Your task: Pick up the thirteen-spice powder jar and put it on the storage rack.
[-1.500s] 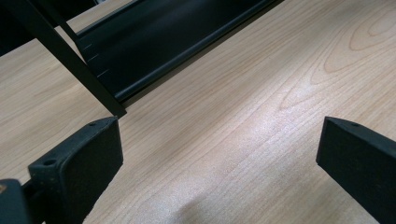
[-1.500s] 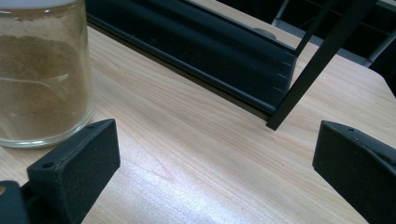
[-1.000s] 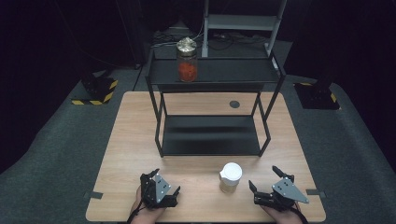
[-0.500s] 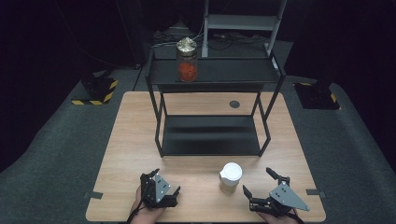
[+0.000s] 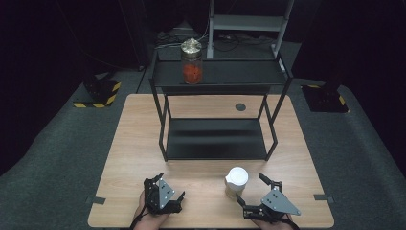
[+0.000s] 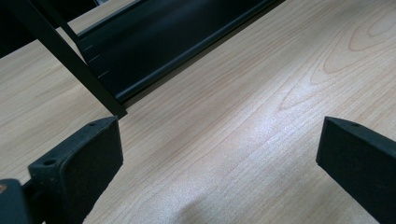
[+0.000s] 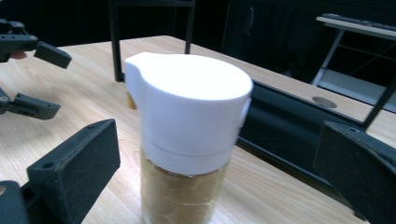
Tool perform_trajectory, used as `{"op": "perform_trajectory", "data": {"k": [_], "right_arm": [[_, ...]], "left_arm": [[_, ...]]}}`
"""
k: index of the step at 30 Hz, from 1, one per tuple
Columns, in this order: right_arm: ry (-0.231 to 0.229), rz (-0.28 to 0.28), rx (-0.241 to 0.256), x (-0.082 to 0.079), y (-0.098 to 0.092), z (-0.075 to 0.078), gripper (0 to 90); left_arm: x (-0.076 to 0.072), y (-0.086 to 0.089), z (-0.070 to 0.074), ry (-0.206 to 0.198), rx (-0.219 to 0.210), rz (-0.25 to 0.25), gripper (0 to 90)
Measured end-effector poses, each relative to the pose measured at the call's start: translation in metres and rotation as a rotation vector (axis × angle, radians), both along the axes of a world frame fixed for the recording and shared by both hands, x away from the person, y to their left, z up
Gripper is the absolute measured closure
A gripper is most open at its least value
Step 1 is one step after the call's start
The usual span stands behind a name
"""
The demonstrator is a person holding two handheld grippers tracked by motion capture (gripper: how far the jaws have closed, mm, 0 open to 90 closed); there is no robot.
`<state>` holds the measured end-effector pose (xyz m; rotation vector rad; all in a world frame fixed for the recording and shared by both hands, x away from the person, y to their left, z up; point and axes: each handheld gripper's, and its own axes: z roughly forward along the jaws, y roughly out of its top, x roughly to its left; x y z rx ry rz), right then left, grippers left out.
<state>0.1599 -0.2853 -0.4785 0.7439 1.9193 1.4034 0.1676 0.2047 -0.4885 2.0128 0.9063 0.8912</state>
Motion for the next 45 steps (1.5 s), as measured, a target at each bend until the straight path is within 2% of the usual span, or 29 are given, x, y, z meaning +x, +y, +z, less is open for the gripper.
{"op": "perform_trajectory", "data": {"k": [8,14,24,31,39,45], "right_arm": [[0.017,0.013,-0.008,0.006,0.005,-0.004,0.0],[0.02,0.019,0.005,0.009,0.009,-0.01,0.0],[0.051,0.023,0.035,0.016,0.01,-0.015,0.1],[0.067,0.036,0.058,0.022,0.011,-0.02,6.5],[0.074,0.057,0.109,0.028,0.008,-0.027,17.3],[0.072,0.066,0.107,0.03,0.01,-0.03,22.5]], "left_arm": [[0.0,0.001,-0.001,-0.003,-0.005,-0.006,0.7],[0.0,0.002,-0.001,-0.003,-0.009,-0.005,0.7],[-0.001,0.003,-0.001,-0.006,-0.013,-0.005,0.7],[-0.001,0.003,-0.001,-0.005,-0.015,-0.007,0.7],[-0.002,0.003,-0.002,-0.014,-0.011,-0.012,0.7],[-0.002,0.004,-0.003,-0.016,-0.021,-0.008,0.7]]}}
